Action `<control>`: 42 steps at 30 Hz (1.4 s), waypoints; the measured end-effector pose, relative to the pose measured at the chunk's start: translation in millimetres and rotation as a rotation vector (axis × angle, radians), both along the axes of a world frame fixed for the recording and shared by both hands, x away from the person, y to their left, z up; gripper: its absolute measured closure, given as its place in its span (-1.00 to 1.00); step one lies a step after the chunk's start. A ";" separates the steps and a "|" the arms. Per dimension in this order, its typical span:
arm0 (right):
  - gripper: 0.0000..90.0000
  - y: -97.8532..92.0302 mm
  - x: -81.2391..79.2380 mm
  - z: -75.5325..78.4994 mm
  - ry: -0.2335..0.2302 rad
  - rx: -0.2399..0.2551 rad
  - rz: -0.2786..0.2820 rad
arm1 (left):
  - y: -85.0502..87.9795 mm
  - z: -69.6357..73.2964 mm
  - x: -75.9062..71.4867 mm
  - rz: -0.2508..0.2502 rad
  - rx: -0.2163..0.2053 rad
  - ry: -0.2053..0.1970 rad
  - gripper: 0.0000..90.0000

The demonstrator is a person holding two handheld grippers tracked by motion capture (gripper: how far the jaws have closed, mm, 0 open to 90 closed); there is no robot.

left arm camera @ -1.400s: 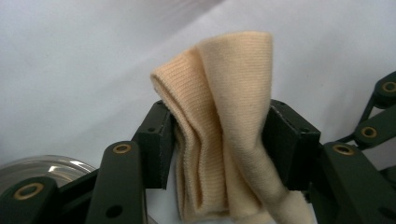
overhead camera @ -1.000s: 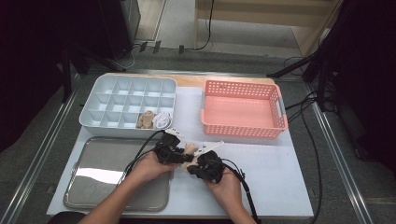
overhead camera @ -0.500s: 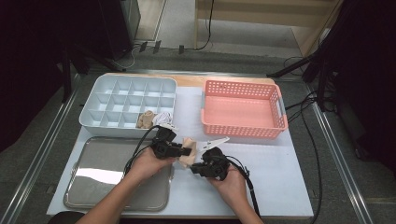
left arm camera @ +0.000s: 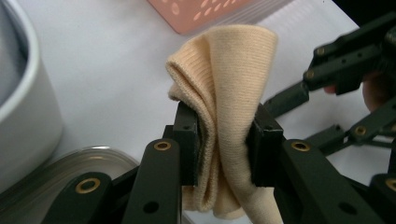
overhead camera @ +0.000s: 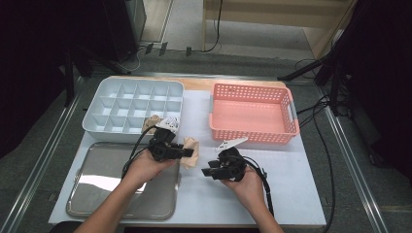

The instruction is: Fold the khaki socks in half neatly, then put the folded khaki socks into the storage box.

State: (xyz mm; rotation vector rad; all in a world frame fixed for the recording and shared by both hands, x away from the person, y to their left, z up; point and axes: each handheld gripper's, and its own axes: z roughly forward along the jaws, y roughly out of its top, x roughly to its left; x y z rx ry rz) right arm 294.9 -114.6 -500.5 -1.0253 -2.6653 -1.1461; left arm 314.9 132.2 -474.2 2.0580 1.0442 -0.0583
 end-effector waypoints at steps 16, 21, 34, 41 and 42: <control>0.13 -22.0 17.8 11.4 -0.025 0.025 -0.028 | 31.6 21.2 -9.3 0.032 0.002 -0.032 0.57; 0.12 -19.5 19.3 11.2 -0.024 0.018 -0.022 | 44.0 24.8 -10.0 0.053 -0.004 -0.034 0.57; 0.10 -16.0 22.6 9.2 -0.023 0.003 -0.019 | 57.7 22.7 -8.4 0.074 0.004 -0.016 0.57; 0.10 -13.9 24.1 10.2 -0.025 0.006 -0.013 | 73.1 29.6 -11.7 0.094 0.009 -0.022 0.57; 0.10 -13.4 24.3 10.4 -0.023 0.006 -0.014 | 75.0 30.7 -12.2 0.098 0.011 -0.027 0.57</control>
